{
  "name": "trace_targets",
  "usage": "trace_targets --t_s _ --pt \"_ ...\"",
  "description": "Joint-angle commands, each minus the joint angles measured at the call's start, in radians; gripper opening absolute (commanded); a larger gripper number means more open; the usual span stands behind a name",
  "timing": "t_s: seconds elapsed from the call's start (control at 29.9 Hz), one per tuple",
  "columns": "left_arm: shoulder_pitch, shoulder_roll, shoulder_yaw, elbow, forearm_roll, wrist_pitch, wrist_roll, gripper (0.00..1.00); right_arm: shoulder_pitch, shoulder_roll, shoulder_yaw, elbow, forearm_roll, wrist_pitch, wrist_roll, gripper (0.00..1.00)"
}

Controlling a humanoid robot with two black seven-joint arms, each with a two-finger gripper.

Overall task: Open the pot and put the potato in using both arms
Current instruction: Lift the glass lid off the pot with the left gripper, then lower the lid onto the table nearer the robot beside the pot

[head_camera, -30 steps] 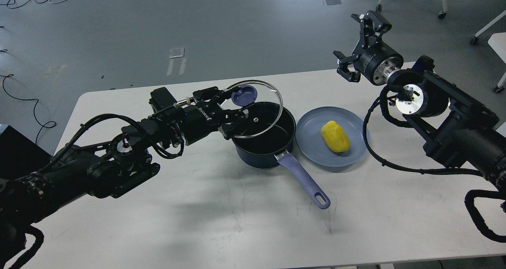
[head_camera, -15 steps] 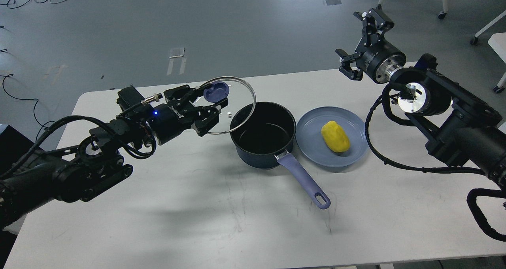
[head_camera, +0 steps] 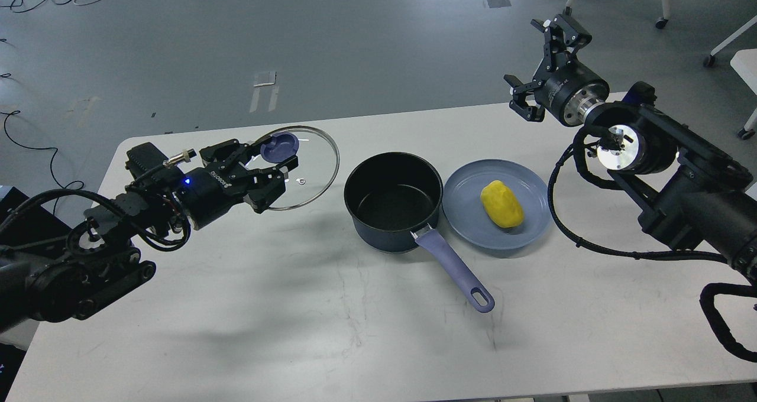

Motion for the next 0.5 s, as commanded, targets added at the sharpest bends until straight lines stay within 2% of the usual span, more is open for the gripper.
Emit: trace_targets --t_s 0.0,0.47 --pt "0.016 0.013 0.000 0.000 -0.007 0.000 0.000 0.45 -0.001 0.001 -0.002 0.000 0.000 0.000 0.000 1.00" --pt "0.036 0.043 0.000 0.002 -0.043 0.000 0.000 0.45 -0.004 0.004 -0.005 -0.001 0.000 0.000 0.000 1.00"
